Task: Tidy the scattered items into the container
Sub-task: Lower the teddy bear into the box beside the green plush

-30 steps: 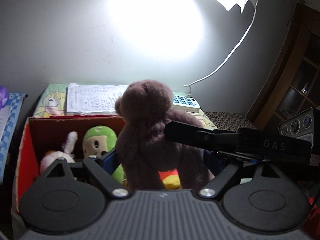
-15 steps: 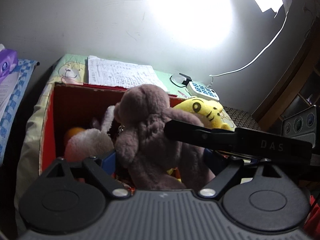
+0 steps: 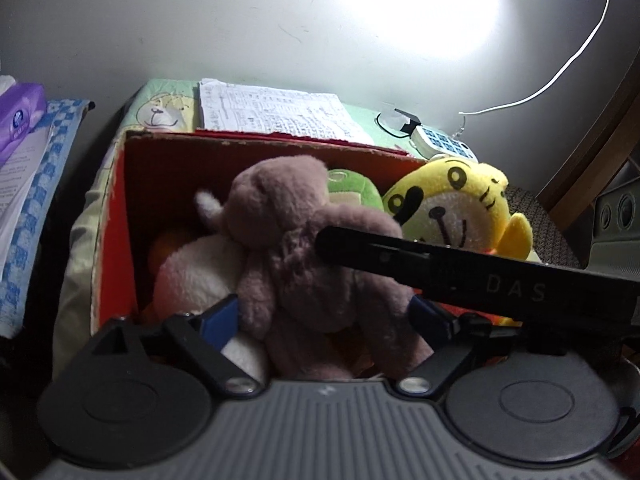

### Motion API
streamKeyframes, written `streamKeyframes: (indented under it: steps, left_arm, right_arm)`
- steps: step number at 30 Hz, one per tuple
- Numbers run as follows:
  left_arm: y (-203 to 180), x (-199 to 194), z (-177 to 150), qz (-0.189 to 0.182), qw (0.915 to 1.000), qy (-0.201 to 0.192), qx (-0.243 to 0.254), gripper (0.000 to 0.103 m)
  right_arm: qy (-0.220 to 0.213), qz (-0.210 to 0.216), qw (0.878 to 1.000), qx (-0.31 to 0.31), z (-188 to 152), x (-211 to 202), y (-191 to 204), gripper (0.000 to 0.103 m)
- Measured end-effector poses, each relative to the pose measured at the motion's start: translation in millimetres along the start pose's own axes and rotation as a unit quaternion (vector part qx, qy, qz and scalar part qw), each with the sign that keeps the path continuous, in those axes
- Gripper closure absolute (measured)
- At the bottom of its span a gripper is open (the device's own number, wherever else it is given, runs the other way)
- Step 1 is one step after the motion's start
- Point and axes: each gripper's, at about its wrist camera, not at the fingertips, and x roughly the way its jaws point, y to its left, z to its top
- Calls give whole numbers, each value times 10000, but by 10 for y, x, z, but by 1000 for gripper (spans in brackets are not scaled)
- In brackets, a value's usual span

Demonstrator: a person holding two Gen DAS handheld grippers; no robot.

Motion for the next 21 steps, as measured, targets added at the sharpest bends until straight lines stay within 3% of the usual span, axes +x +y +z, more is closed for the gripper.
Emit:
streamKeyframes:
  steps: [4, 10, 21]
  left_arm:
    - [7, 45, 20, 65, 9999, 98, 2, 9]
    - [-122, 51, -17, 455, 9980, 298, 337, 9]
    - [-186, 145, 14, 813, 9950, 471, 354, 5]
  right_arm:
    - [55, 58, 10000, 14, 0, 27, -47, 73]
    - [297, 189, 9988, 344, -114, 1, -168, 73]
    - [148, 166, 9987, 457, -87, -76, -121, 67]
